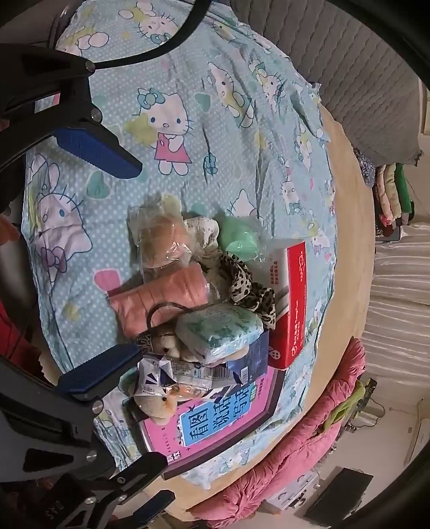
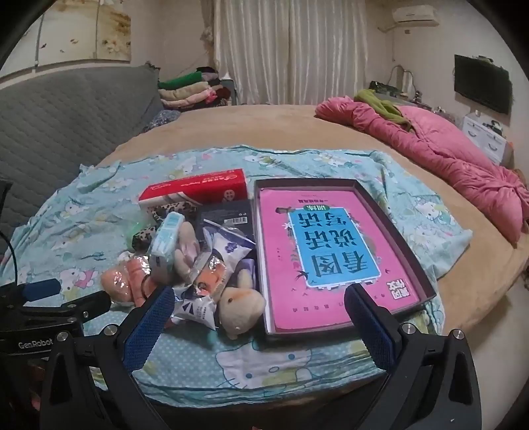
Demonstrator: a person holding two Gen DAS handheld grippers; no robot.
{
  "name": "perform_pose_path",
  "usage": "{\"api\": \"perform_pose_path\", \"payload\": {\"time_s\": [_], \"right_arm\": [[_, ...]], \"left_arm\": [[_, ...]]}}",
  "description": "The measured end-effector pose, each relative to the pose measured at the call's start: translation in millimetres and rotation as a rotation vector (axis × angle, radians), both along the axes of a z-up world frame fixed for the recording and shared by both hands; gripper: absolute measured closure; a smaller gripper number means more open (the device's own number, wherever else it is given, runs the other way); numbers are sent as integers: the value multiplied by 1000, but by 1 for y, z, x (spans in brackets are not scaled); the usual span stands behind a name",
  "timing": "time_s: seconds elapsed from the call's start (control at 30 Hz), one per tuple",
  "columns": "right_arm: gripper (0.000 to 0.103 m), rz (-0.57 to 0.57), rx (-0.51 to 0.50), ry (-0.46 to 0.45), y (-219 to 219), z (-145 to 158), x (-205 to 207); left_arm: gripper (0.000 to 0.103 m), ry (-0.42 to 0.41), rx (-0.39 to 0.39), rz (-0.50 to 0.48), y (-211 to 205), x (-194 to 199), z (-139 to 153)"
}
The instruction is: Organize soft objects
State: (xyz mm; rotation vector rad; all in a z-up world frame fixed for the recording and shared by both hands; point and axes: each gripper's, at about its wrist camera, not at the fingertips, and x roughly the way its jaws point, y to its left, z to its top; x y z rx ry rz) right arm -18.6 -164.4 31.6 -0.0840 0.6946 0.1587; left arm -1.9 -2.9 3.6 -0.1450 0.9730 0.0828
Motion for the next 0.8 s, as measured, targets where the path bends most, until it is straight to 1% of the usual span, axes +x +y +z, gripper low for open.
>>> {"api": "perform_pose_path", "payload": {"time_s": [0.23, 0.8], "right_arm": [[0, 4, 8, -2, -24, -4, 9], [0, 8, 11, 8, -22, -5, 8]], "left_arm": [[2, 3, -1, -6, -3, 0, -1], [2, -1, -4, -8, -3, 0, 0]]}}
